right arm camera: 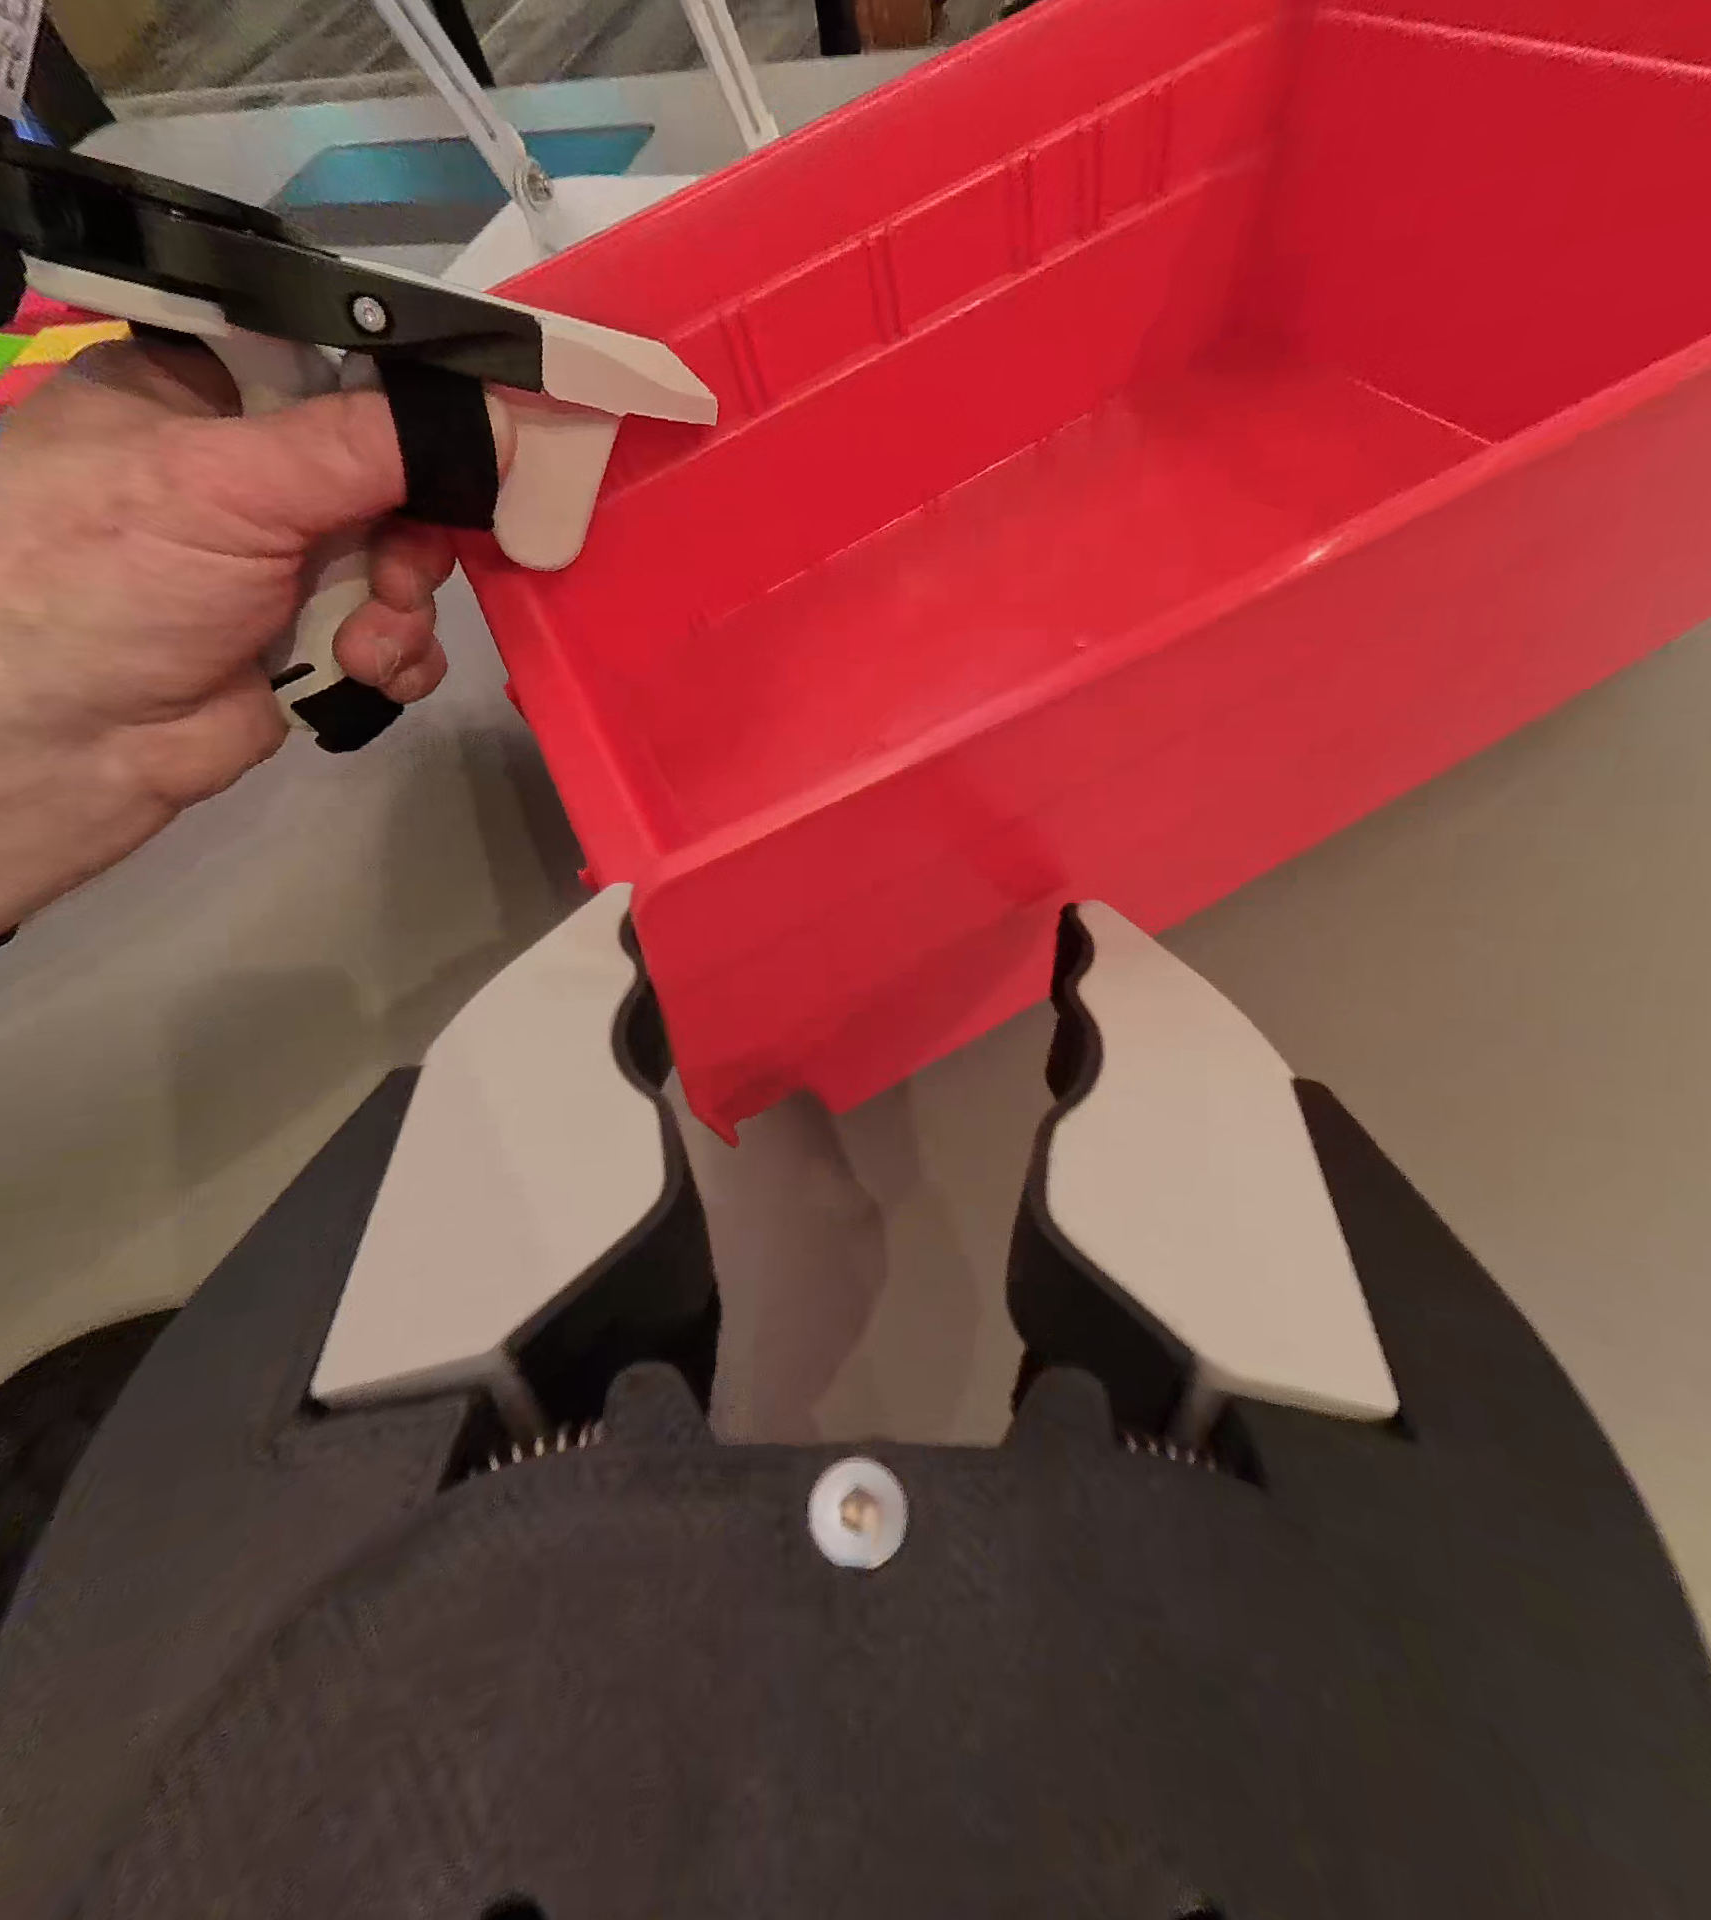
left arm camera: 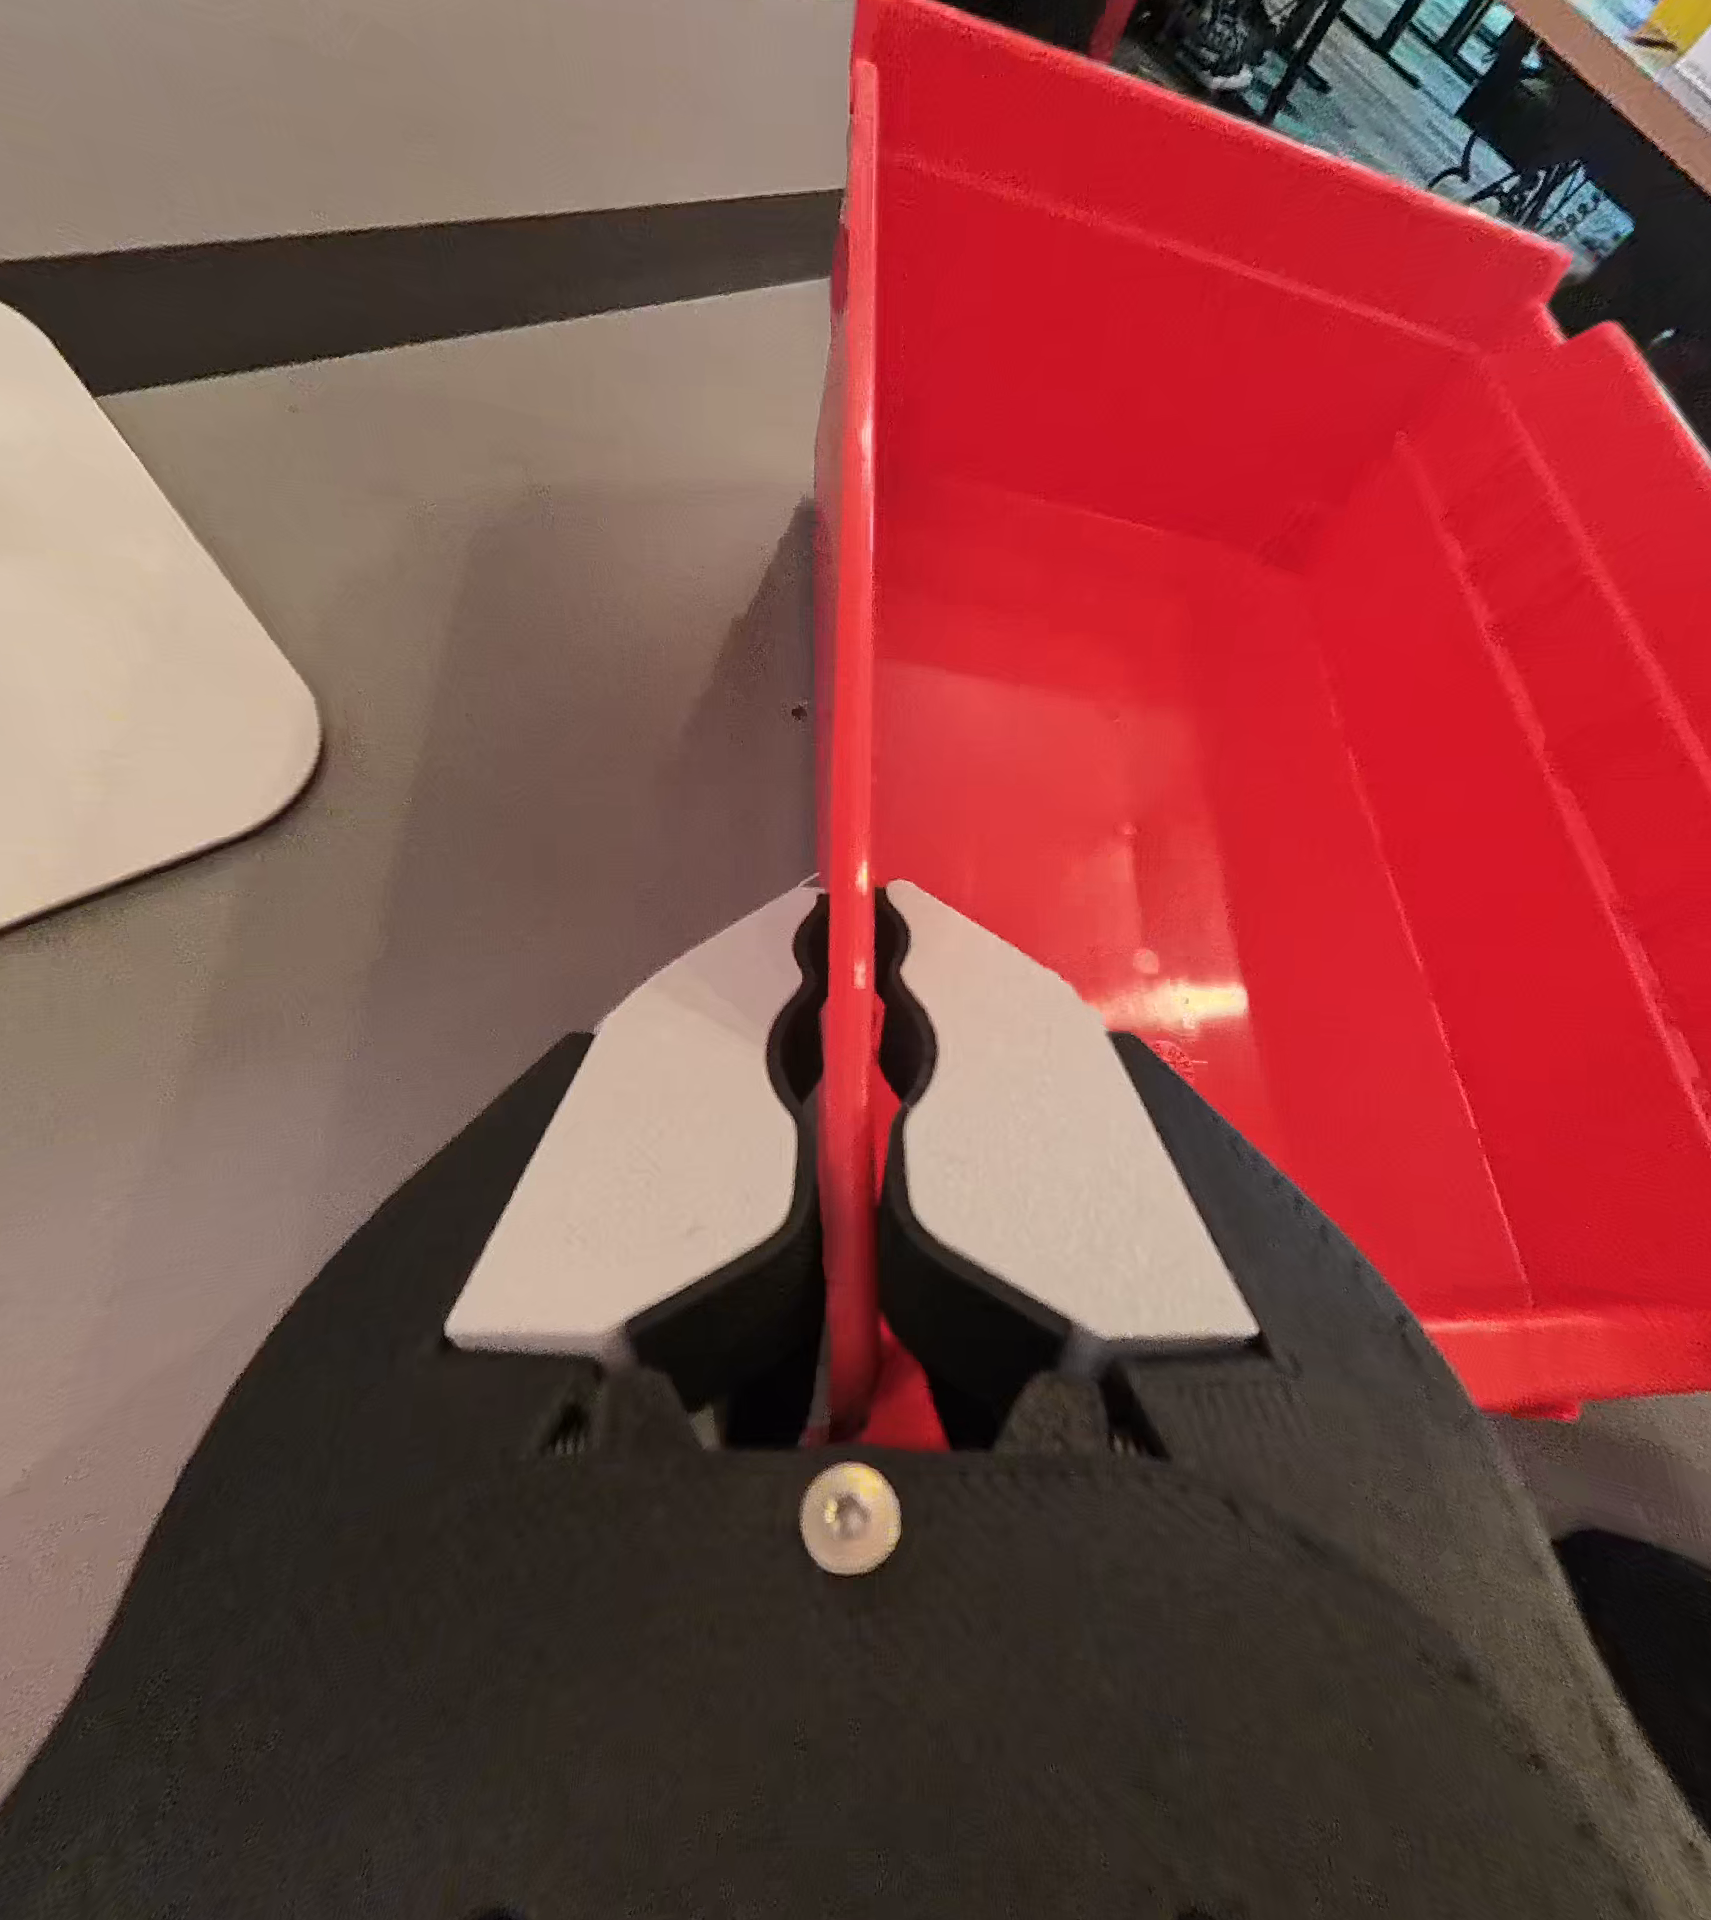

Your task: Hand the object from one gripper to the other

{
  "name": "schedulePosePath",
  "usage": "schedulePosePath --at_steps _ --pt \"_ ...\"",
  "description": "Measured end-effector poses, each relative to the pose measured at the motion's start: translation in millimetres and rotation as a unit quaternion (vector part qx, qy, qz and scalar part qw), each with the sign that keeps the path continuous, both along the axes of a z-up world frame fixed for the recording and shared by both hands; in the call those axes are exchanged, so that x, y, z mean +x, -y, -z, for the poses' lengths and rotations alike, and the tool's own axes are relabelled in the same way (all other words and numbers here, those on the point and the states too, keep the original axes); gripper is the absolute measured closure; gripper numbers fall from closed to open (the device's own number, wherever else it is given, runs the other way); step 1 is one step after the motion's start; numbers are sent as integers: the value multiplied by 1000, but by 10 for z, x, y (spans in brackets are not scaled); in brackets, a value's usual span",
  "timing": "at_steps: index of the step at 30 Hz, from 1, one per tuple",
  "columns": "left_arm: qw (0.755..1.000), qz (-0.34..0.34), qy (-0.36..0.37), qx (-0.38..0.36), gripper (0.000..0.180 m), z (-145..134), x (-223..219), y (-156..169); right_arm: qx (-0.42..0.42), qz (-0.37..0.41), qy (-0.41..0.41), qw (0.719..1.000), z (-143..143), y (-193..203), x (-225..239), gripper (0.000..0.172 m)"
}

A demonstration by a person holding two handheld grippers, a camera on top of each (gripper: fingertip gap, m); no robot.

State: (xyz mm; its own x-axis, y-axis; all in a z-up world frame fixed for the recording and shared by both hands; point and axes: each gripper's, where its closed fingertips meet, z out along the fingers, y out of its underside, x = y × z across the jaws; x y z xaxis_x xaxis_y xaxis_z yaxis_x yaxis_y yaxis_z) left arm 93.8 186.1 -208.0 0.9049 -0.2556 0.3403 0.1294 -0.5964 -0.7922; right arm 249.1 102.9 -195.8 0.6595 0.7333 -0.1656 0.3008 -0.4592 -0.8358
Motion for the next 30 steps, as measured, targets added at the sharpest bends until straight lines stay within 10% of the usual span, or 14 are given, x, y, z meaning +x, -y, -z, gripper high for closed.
schedulePosePath --at_steps 14,30 --pt "992 70 100 -6 121 -145 913 -4 -30 76 60 995 206 -1228 975 155" --pt "991 18 133 -17 114 -175 1138 -1165 -49 108 96 988 244 -2778 1062 162"
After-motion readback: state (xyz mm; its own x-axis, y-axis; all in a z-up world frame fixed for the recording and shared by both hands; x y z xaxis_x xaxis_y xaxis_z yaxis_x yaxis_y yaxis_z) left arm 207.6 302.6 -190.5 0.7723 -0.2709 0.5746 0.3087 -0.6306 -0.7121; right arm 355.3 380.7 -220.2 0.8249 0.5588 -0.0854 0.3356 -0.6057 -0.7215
